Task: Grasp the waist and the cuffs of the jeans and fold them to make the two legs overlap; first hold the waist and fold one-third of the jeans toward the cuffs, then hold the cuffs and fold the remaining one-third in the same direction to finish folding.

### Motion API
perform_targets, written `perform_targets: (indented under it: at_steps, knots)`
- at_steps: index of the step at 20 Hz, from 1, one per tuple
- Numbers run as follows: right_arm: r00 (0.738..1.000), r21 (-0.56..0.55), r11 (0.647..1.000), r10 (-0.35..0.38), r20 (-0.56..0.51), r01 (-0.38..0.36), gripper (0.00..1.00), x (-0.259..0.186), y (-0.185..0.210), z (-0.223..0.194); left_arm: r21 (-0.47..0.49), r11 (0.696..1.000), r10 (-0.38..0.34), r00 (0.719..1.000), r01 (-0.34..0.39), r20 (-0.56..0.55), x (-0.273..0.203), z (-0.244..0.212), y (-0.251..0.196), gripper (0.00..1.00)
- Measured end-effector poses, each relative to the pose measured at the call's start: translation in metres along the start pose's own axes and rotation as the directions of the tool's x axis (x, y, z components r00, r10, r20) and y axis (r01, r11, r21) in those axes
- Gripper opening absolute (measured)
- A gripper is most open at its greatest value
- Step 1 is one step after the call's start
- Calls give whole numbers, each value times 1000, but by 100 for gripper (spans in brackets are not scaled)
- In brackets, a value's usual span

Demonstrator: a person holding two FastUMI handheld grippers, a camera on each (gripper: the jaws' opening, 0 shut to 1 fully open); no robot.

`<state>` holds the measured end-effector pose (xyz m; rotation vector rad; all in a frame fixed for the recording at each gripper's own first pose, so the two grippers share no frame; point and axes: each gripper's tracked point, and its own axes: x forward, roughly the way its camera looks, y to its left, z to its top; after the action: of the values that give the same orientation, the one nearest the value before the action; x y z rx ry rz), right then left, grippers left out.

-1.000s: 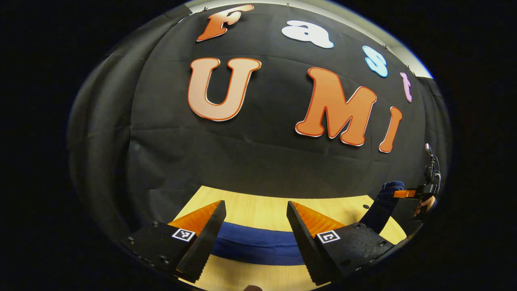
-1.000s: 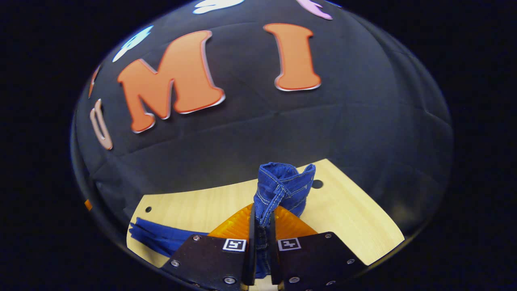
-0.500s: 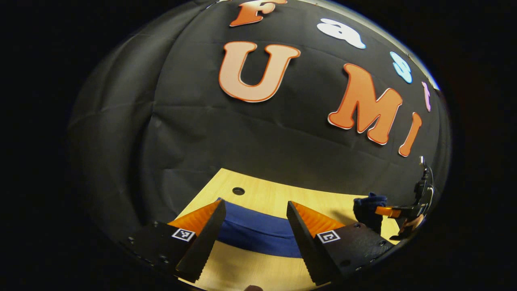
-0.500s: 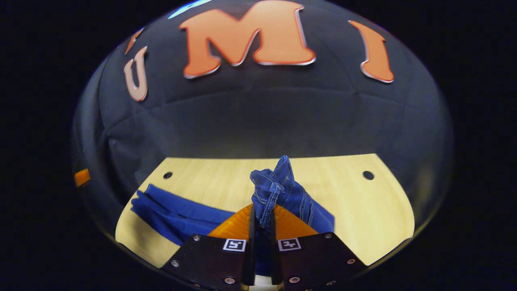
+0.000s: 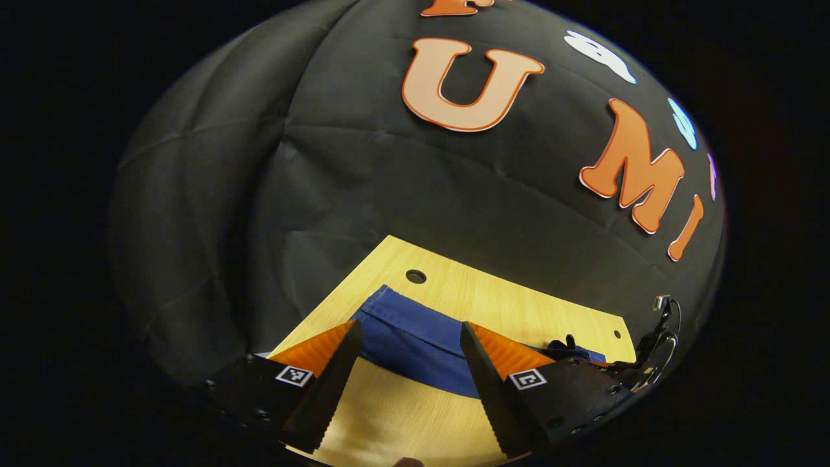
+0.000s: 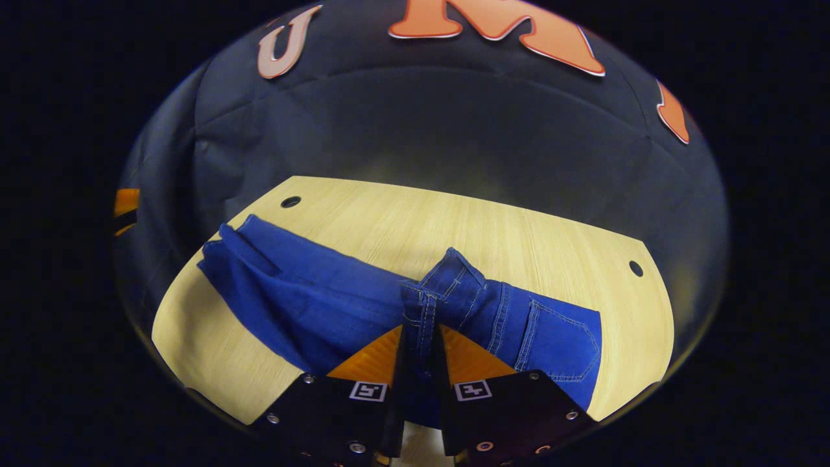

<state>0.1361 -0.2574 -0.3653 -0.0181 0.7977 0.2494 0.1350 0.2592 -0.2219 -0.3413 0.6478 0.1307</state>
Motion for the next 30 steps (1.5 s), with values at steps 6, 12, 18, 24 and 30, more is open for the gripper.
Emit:
perform_targets:
  at_steps: [6, 12, 18, 24, 30]
  knots:
    - [987, -54, 985, 162, 6, -162, 47, -28, 41, -5, -105, 994, -31, 994, 21, -101, 22, -27, 7, 94]
    - [986, -76, 994, 94, 135, -84, 76, -78, 9, 34, -401, 916, -104, 947, -28, -305, 62, -77, 10, 95]
    - [963, 12, 999, -52, 264, 50, 79, -141, -57, 72, -565, 812, -104, 916, -146, -387, 113, -109, 57, 95]
    - [927, 69, 980, -199, 319, 186, 81, -199, -112, 85, -631, 757, -143, 899, -170, -413, 147, -126, 80, 95]
    - [907, 121, 960, -278, 316, 252, 81, -234, -133, 73, -622, 770, -177, 889, -142, -422, 172, -115, 73, 90]
